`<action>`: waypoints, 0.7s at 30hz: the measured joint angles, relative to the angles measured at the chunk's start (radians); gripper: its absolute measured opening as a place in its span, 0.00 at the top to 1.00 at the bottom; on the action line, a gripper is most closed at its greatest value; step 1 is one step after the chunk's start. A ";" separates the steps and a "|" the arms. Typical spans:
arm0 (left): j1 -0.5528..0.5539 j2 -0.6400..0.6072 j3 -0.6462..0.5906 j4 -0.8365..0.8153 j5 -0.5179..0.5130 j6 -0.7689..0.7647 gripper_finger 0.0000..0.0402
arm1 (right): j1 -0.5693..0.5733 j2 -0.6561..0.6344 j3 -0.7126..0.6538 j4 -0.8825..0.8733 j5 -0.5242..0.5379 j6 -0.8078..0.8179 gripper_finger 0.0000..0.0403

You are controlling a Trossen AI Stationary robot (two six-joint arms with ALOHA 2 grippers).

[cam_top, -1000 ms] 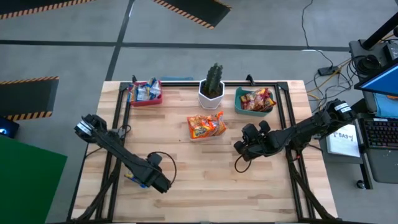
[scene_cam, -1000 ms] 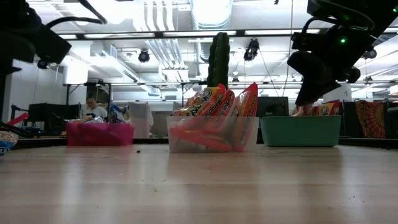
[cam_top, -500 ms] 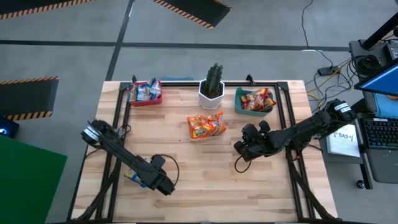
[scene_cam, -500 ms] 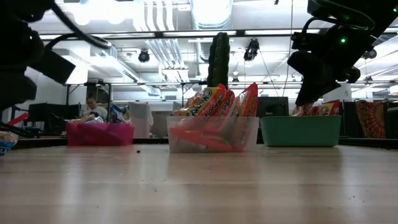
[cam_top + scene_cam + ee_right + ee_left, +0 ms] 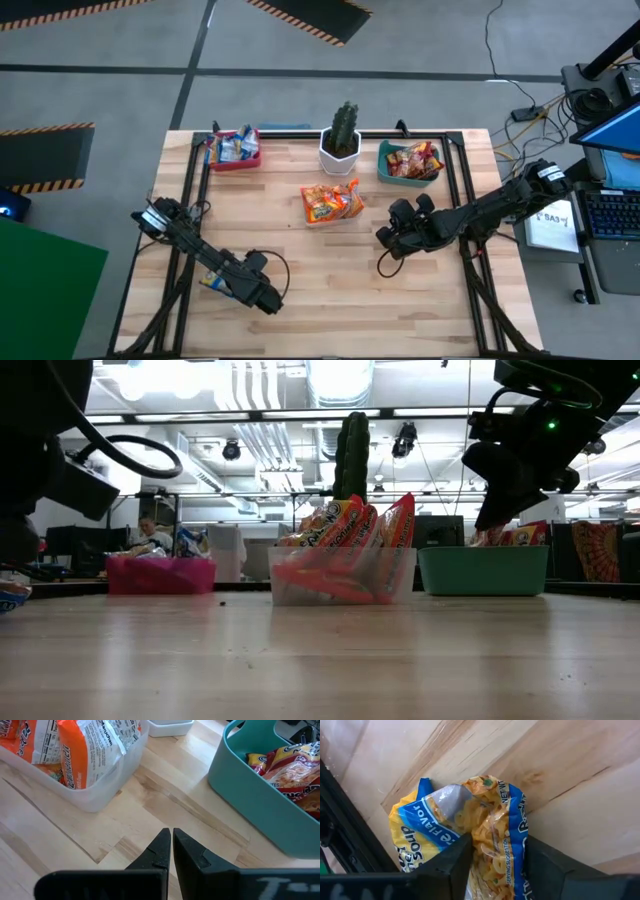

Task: Sort Maruchan noodles
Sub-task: Put the blue noodle pack into the red bin

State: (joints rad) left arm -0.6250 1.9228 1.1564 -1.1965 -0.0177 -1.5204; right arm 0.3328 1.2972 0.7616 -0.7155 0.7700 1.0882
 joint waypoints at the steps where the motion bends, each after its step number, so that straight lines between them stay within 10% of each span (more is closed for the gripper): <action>1: 0.000 0.000 0.000 0.000 0.000 0.001 0.64 | 0.000 0.000 0.000 0.000 0.000 0.000 0.98; 21: 0.000 -0.004 0.056 0.013 -0.051 0.090 0.88 | 0.000 0.000 0.000 0.000 0.000 0.000 0.98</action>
State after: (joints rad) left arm -0.6254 1.9186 1.2129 -1.1833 -0.0685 -1.4308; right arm 0.3328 1.2972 0.7616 -0.7155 0.7700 1.0882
